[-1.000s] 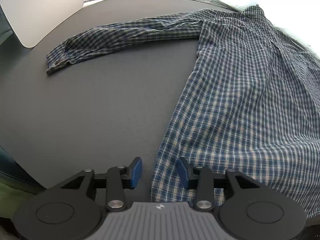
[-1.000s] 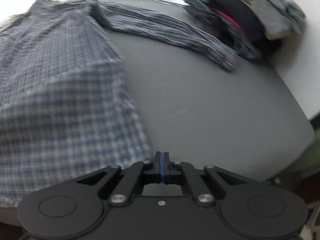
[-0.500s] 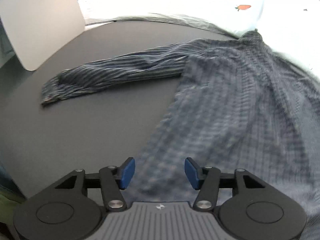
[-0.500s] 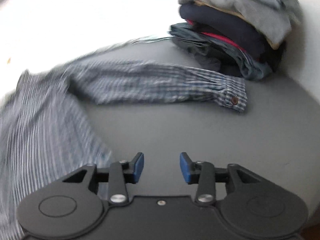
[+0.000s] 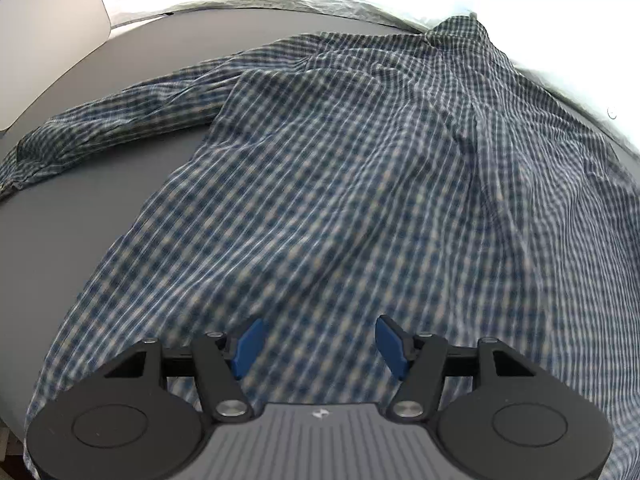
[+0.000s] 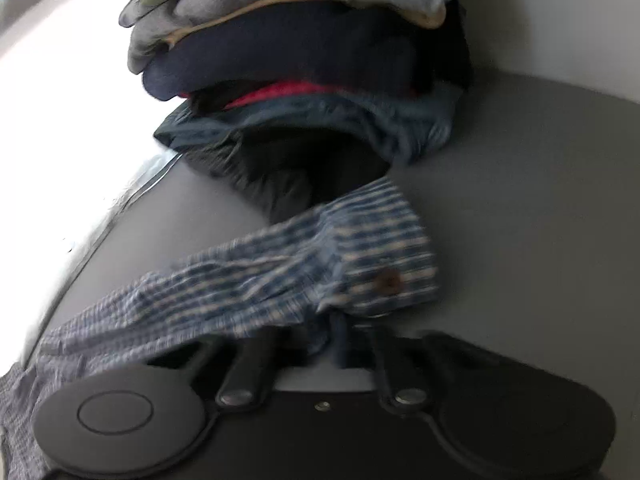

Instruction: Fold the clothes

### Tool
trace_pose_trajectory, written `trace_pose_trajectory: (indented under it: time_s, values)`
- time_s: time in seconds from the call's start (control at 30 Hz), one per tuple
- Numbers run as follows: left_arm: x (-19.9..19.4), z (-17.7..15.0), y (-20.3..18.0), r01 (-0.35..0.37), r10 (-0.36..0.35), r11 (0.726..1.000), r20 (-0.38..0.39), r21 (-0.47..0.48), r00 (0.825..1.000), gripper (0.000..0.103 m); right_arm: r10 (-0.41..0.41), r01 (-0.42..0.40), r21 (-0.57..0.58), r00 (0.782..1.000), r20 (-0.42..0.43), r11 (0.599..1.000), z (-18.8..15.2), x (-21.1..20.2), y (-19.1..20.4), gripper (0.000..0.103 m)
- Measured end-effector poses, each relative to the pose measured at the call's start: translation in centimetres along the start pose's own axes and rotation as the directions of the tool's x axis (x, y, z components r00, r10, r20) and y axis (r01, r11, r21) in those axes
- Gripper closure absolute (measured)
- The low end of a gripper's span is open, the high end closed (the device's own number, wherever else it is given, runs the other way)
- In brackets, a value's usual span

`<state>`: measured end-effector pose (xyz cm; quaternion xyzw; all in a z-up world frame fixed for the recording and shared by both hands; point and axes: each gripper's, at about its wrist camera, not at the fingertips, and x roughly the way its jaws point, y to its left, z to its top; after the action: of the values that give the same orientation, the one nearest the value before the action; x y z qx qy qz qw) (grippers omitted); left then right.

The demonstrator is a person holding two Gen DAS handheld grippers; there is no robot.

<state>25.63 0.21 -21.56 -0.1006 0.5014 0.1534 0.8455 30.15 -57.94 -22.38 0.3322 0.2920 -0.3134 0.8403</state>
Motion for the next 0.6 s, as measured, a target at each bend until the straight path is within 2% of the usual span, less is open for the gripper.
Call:
trace_pose_trajectory:
  time_s: [0.07, 0.17, 0.23, 0.3, 0.33, 0.37, 0.43, 0.47, 0.5, 0.6]
  values:
    - [0.0, 0.3, -0.4, -0.017, 0.016, 1.0, 0.004, 0.016, 1.0, 0.04, -0.024, 0.024, -0.008, 0.999, 0.022, 1.0, 1.2, 0.5, -0.6, 0.099]
    - [0.0, 0.8, -0.2, -0.036, 0.035, 0.999, 0.016, 0.032, 0.999, 0.04, -0.062, 0.064, -0.097, 0.998, 0.022, 0.993, 1.9, 1.1, -0.2, 0.096]
    - [-0.2, 0.9, 0.3, -0.044, 0.043, 0.999, 0.021, 0.026, 0.999, 0.039, -0.105, 0.108, -0.19, 0.994, 0.027, 0.976, 1.5, 0.9, 0.7, 0.085]
    - [-0.1, 1.0, 1.0, -0.048, 0.047, 0.999, 0.023, 0.01, 0.999, 0.038, -0.126, 0.142, -0.3, 0.989, 0.074, 0.943, 0.0, -0.5, 2.0, 0.061]
    - [-0.1, 1.2, 1.5, -0.049, 0.049, 0.999, 0.026, 0.002, 0.998, 0.038, -0.12, 0.147, -0.349, 0.988, 0.096, 0.926, -1.0, -1.4, 2.6, 0.058]
    - [-0.1, 1.3, 2.1, -0.051, 0.052, 0.999, 0.03, -0.003, 0.998, 0.038, -0.096, 0.13, -0.392, 0.99, 0.107, 0.911, -2.0, -2.5, 3.1, 0.058]
    - [0.0, 1.6, 3.4, -0.059, 0.059, 0.998, 0.04, -0.012, 0.997, 0.037, -0.013, 0.055, -0.468, 0.996, 0.091, 0.882, -4.3, -4.8, 4.0, 0.069]
    - [0.1, 1.8, 4.1, -0.061, 0.062, 0.998, 0.045, -0.02, 0.997, 0.036, 0.032, 0.009, -0.503, 0.997, 0.072, 0.864, -5.5, -6.0, 4.6, 0.082]
    - [0.3, 1.9, 5.0, -0.06, 0.062, 0.998, 0.05, -0.031, 0.997, 0.036, 0.075, -0.039, -0.533, 0.996, 0.047, 0.845, -6.9, -7.1, 5.6, 0.091]
    - [0.7, 2.4, 8.3, -0.041, 0.047, 0.995, 0.066, -0.085, 0.997, 0.033, 0.189, -0.172, -0.597, 0.981, -0.035, 0.783, -11.4, -10.1, 9.1, 0.094]
